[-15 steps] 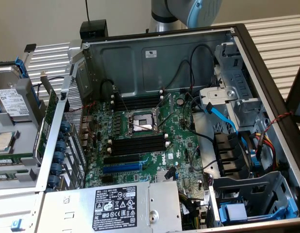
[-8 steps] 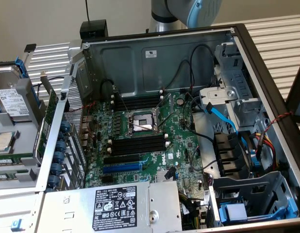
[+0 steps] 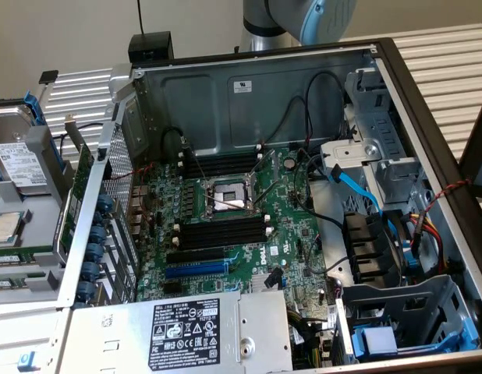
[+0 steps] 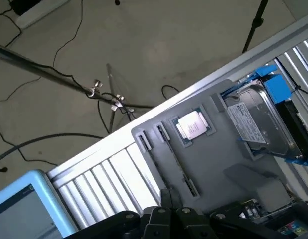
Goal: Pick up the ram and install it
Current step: 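Pick up the ram and move it above insertion slot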
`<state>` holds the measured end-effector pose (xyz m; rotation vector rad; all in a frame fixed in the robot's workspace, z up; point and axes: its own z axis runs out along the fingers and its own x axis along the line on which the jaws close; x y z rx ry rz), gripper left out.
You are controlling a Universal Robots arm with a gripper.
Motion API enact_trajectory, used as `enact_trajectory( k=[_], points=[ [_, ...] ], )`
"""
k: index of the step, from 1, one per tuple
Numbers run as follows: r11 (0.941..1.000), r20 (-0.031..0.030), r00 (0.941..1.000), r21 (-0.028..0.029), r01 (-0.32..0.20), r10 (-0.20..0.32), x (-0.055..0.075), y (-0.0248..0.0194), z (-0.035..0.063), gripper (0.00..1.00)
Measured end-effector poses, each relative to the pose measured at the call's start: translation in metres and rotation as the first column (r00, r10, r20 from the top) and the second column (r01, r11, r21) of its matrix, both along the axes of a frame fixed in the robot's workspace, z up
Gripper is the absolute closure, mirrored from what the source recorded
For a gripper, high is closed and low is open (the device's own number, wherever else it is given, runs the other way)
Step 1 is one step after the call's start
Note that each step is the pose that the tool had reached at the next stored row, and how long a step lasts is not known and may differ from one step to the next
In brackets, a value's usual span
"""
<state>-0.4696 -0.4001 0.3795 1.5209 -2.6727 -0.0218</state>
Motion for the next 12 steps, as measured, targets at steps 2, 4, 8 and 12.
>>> enact_trajectory(
  k=[2, 4, 8, 12],
  points=[
    [0.9994, 0.0, 0.9994, 0.0, -0.035, 0.035, 0.0, 0.0, 0.0, 0.9],
    [0.9973, 0.0, 0.9973, 0.0, -0.073, 0.073, 0.0, 0.0, 0.0, 0.9],
    [0.9896, 0.0, 0.9896, 0.0, -0.144, 0.144, 0.0, 0.0, 0.0, 0.9],
    [0.9762, 0.0, 0.9762, 0.0, -0.217, 0.217, 0.0, 0.0, 0.0, 0.9]
  ],
)
